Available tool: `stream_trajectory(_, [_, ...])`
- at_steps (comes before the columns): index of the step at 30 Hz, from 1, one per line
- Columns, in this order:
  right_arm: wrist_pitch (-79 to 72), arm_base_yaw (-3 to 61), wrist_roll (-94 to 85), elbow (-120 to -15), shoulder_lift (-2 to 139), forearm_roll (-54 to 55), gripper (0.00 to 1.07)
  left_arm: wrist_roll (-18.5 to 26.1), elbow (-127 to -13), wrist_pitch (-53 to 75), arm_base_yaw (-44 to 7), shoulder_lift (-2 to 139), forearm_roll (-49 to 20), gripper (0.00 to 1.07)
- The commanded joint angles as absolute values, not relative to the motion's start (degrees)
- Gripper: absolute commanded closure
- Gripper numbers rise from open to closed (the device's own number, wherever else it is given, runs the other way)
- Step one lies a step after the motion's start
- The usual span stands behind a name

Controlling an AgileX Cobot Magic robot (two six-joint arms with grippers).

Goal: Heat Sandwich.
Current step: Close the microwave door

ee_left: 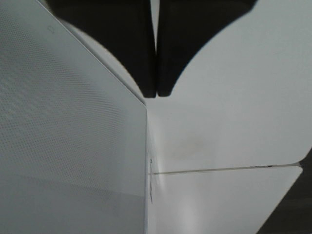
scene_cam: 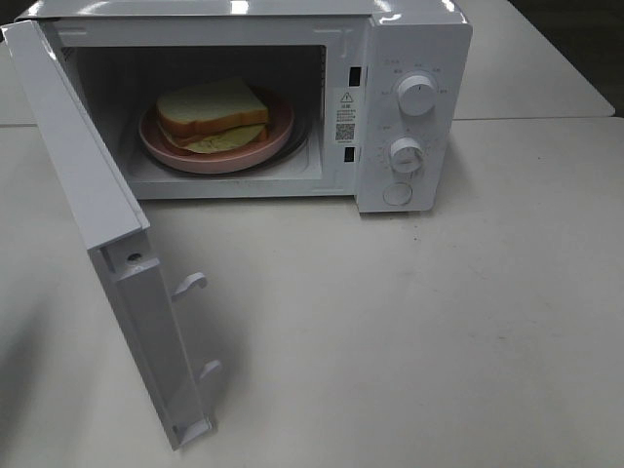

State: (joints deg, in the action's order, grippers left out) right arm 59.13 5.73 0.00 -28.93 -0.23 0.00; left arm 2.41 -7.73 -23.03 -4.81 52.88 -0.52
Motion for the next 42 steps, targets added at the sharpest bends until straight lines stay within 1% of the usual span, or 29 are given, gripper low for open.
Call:
stream_trajectory(1, [59.1,5.3,0.0,-28.9,-1.8,0.0,0.31,2.3,-7.7,-27.6,-7.0,56.6,0.0,1.06])
stream_trajectory(2, [59.1,5.3,0.0,-28.9,-1.8,0.0,0.31,1.9,-7.7,-29.2,-8.1,58.7,0.0,1.06])
stream_trajectory(5, [59.1,5.3,0.0,-28.9,-1.8,0.0,0.31,1.5,-7.7,-30.7,-8.9,60.4,0.0,1.06])
stream_trajectory(6, [59.1,5.3,0.0,-28.9,-1.8,0.0,0.31,0.3,-7.7,-31.8,-9.8,62.1,0.0,1.06])
stream_trajectory(8, [59.1,5.3,0.0,-28.9,-1.8,0.0,0.31,0.0,-7.7,-32.1,-10.2,62.6,0.0,1.06])
stream_trajectory(12, [59.1,5.3,0.0,-28.9,-1.8,0.0,0.31,-1.7,-8.1,-32.8,-12.0,64.5,2.2,1.06])
stream_trajectory(15, [59.1,5.3,0.0,-28.9,-1.8,0.0,0.31,-4.4,-9.4,-33.4,-13.0,65.9,6.6,1.06])
stream_trajectory(16, [59.1,5.3,0.0,-28.9,-1.8,0.0,0.31,-4.4,-9.4,-33.4,-13.0,65.9,6.6,1.06])
stream_trajectory(19, [59.1,5.3,0.0,-28.9,-1.8,0.0,0.31,-7.2,-9.6,-36.2,-13.0,68.7,9.9,1.06])
stream_trajectory(21, [59.1,5.3,0.0,-28.9,-1.8,0.0,0.31,-7.8,-9.6,-37.1,-13.0,69.4,10.8,1.06])
stream_trajectory(23, [59.1,5.3,0.0,-28.9,-1.8,0.0,0.31,-10.1,-9.7,-39.8,-13.0,71.4,13.4,1.06])
stream_trajectory(24, [59.1,5.3,0.0,-28.9,-1.8,0.0,0.31,-10.5,-9.7,-40.7,-13.0,72.0,14.3,1.06])
stream_trajectory(27, [59.1,5.3,0.0,-28.9,-1.8,0.0,0.31,-11.7,-9.7,-42.5,-13.0,73.3,15.4,1.06])
stream_trajectory(28, [59.1,5.3,0.0,-28.9,-1.8,0.0,0.31,-12.9,-10.4,-43.2,-13.0,74.8,16.3,1.06])
stream_trajectory(30, [59.1,5.3,0.0,-28.9,-1.8,0.0,0.31,-13.3,-10.7,-43.5,-13.0,75.3,17.0,1.06])
stream_trajectory(32, [59.1,5.3,0.0,-28.9,-1.8,0.0,0.31,-15.2,-12.2,-44.5,-13.3,77.1,20.7,1.06])
stream_trajectory(33, [59.1,5.3,0.0,-28.9,-1.8,0.0,0.31,-15.7,-12.6,-44.7,-13.6,77.8,21.0,1.06])
stream_trajectory(39, [59.1,5.3,0.0,-28.9,-1.8,0.0,0.31,-15.5,-14.0,-44.9,-16.6,80.4,20.7,1.06])
stream_trajectory(42, [59.1,5.3,0.0,-28.9,-1.8,0.0,0.31,-14.8,-15.5,-45.1,-18.6,82.3,18.4,1.06])
